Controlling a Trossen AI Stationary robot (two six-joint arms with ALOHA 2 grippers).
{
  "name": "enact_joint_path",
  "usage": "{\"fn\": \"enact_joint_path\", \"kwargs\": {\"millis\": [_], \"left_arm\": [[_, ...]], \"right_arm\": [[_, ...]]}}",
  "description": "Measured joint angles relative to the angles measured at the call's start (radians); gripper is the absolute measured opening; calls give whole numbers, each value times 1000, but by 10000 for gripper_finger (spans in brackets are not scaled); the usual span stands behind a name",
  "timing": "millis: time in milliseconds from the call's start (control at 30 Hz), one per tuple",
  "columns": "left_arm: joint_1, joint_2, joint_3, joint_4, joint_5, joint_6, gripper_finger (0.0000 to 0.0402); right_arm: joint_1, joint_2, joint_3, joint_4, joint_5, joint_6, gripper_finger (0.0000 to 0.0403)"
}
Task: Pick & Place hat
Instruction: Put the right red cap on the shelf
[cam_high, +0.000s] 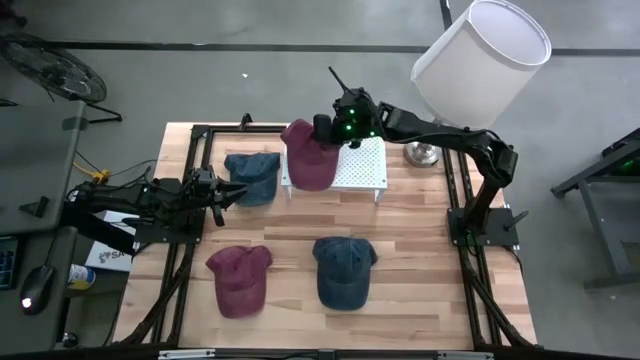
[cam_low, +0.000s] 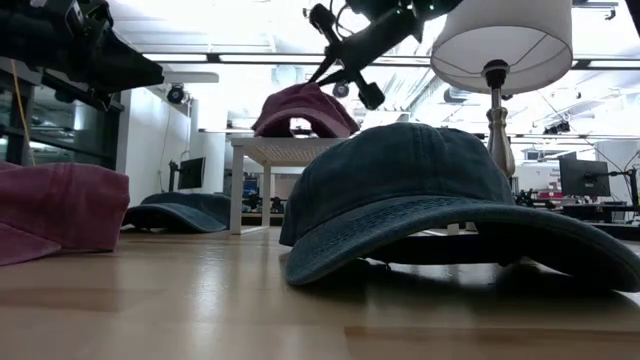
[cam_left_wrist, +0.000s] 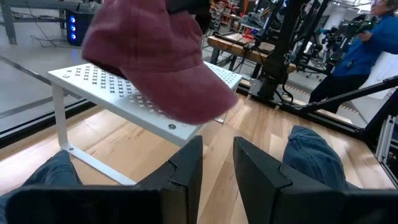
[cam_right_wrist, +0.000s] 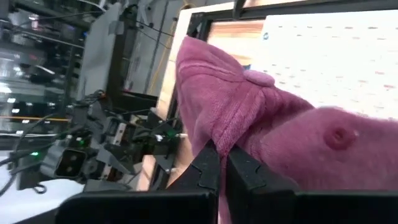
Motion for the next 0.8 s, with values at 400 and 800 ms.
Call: {"fn": "enact_joint_path", "kwargs": {"millis": [400, 800], "left_arm": [[0, 0, 0, 0, 0, 0, 90], [0, 0, 0, 0, 0, 0, 90]], "right_arm": [[-34, 0, -44, 61, 36, -35, 0], [-48, 0, -44, 74, -38, -167, 3]]}}
